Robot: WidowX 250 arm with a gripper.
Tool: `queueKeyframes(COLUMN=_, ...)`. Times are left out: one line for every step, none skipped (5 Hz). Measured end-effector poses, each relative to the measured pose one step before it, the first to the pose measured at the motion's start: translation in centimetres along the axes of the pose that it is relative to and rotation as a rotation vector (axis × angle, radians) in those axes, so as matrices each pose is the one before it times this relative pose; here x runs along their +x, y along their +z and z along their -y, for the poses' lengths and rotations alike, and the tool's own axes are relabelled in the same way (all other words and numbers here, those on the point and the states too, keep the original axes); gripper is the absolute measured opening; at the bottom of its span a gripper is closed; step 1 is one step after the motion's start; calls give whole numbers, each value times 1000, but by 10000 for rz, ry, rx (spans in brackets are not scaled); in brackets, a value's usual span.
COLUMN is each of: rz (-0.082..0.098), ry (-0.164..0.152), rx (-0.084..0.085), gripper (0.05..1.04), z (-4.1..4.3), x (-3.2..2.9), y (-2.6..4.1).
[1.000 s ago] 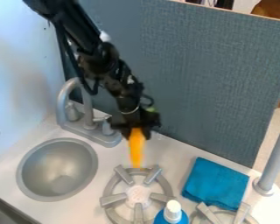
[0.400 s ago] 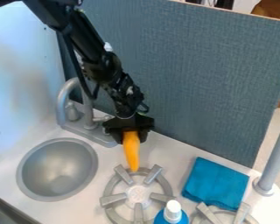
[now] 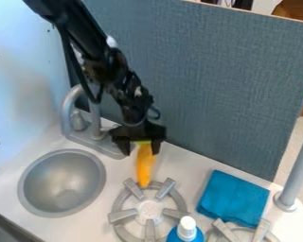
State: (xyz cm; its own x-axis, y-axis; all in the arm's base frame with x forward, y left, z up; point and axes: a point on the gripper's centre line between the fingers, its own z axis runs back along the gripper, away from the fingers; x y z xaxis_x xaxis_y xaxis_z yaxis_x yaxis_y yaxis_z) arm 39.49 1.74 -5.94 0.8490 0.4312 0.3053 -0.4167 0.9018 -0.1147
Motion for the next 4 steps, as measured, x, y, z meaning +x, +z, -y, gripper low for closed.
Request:
queueKeyframes(rz=95, ry=-127, rx=-85, gripper=1001, z=-334, x=-617, y=4144)
queueKeyframes(rz=-195, ry=-249, rx=420, gripper=1001, z=-993, x=-2092, y=3993)
queueKeyframes(rz=-1089, ry=-1042, rx=644, gripper=1001, z=1806, x=-5126, y=530)
queueKeyframes(rz=-408, ry=-573, rx=685, gripper=1001, z=1014, x=-2904, y=-274)
